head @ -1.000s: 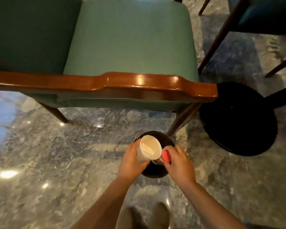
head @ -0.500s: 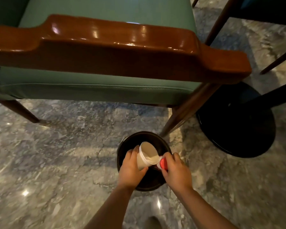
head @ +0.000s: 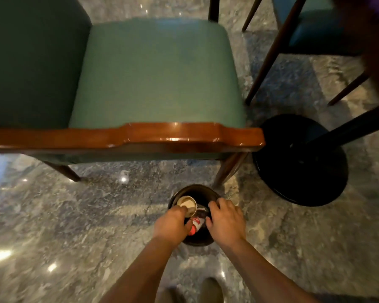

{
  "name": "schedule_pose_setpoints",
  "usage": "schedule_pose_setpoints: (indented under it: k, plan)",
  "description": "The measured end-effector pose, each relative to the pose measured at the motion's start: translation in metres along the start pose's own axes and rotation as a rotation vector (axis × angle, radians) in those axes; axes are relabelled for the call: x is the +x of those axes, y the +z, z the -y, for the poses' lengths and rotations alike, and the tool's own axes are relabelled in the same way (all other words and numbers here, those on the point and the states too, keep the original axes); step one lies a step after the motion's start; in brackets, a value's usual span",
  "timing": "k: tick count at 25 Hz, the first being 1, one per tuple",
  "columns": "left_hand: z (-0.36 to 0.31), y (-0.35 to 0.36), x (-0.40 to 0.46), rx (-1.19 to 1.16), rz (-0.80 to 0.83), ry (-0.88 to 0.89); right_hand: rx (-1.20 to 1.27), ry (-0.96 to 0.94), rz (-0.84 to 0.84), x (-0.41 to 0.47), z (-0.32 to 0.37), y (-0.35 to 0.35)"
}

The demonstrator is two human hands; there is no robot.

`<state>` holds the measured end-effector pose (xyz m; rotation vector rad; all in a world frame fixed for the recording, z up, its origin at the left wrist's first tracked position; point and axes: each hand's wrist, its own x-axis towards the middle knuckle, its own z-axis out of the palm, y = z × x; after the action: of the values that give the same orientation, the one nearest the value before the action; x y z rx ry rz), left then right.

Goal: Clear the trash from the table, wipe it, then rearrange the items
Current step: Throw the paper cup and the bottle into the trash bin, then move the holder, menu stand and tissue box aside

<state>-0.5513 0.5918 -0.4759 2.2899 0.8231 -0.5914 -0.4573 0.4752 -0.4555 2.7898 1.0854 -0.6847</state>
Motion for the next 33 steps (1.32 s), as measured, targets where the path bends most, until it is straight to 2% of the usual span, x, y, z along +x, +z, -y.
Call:
schedule_pose_setpoints:
  k: [2,5,9,14,18,22,33]
  plan:
    - [-0.022,-0.060,-0.036,0.160,0.032,0.023,-0.003,-0.013,0.011,-0.026,0.017,-0.063]
    - [-0.058,-0.146,-0.102,0.277,0.019,0.051,0.008,-0.040,-0.033,-0.076,0.042,-0.160]
    - [-0.113,-0.241,-0.199,0.383,-0.127,0.160,-0.002,-0.082,-0.189,-0.149,0.064,-0.280]
    - [-0.180,-0.311,-0.284,0.418,-0.348,0.305,-0.027,-0.063,-0.335,-0.221,0.058,-0.383]
    - [-0.218,-0.333,-0.312,0.417,-0.452,0.383,-0.050,0.028,-0.445,-0.258,0.030,-0.421]
    - [-0.253,-0.333,-0.315,0.412,-0.484,0.484,-0.027,0.147,-0.510,-0.282,-0.004,-0.435]
    - [-0.362,-0.284,-0.313,0.439,-0.505,0.704,0.053,0.281,-0.556,-0.310,-0.121,-0.433]
